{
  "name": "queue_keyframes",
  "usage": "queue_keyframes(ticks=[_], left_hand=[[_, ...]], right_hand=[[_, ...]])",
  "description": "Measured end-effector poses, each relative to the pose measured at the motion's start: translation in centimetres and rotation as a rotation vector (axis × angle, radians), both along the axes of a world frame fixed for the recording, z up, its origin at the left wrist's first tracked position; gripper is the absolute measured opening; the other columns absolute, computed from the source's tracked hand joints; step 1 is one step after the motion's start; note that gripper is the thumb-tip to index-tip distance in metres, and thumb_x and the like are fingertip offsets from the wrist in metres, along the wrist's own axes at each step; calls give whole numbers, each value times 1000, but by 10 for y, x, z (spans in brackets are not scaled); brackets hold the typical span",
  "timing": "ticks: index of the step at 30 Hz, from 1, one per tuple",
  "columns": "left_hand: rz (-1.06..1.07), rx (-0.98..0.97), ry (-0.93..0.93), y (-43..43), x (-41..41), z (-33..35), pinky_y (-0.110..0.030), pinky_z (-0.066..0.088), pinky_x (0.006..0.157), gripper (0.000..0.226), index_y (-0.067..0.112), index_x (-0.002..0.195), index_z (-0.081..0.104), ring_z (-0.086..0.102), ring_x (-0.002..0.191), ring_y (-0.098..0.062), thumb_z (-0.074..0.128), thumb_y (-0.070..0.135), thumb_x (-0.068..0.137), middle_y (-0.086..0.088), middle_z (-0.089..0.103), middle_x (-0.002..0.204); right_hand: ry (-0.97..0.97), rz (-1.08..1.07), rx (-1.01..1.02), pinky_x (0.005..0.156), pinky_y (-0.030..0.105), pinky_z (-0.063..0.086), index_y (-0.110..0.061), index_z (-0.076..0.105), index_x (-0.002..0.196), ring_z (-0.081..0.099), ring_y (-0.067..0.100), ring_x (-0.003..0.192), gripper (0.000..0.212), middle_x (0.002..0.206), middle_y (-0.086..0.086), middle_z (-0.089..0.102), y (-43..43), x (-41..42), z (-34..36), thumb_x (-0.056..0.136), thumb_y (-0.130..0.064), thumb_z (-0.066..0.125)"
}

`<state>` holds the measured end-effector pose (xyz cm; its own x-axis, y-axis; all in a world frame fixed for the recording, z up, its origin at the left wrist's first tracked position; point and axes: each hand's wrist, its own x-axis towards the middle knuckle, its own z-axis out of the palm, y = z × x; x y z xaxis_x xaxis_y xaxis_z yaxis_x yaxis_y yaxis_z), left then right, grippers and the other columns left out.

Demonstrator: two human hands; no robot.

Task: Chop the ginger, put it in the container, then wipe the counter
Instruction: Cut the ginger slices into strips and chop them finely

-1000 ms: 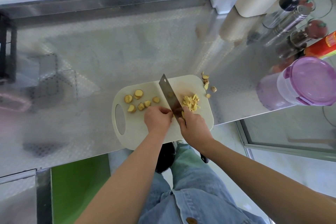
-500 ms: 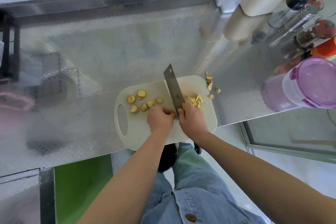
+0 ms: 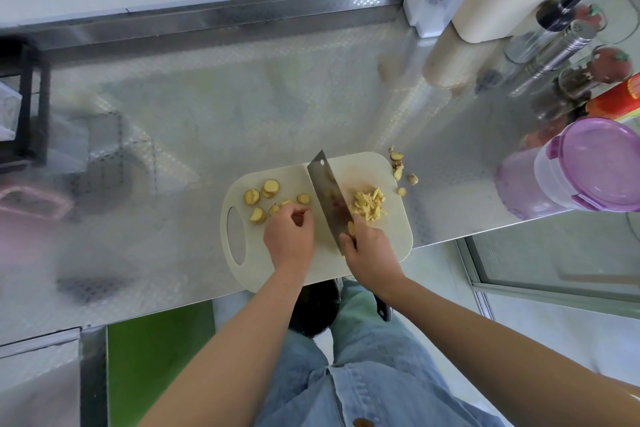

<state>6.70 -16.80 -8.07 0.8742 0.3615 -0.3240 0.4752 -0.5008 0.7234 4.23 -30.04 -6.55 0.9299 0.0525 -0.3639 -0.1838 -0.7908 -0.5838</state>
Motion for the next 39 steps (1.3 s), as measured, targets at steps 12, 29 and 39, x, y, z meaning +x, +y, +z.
queue_keyframes(ticks=[12, 29, 39], left_hand=[[-232, 568, -74, 16, 29, 8, -40, 40, 78, 16, 18, 98, 72, 44, 92, -30, 65, 25, 86, -10, 51, 95], [-130, 697, 58, 45, 50, 9, -37, 35, 79, 16, 18, 91, 71, 42, 98, -30, 62, 30, 86, -9, 54, 101], [-172, 585, 109, 51, 59, 9, -35, 34, 80, 9, 26, 91, 69, 46, 98, -27, 69, 30, 83, -3, 67, 89]], right_hand=[[15, 3, 10, 46, 25, 26, -10, 48, 104, 37, 11, 49, 11, 56, -2, 41, -15, 14, 1, 96, -17, 46], [49, -83, 50, 47, 41, 46, -14, 36, 77, 42, 22, 45, 21, 58, 8, 45, -16, 40, 11, 94, -20, 46], [80, -93, 51, 51, 43, 46, -8, 44, 86, 40, 19, 48, 14, 57, 8, 47, -11, 46, 10, 94, -20, 46]])
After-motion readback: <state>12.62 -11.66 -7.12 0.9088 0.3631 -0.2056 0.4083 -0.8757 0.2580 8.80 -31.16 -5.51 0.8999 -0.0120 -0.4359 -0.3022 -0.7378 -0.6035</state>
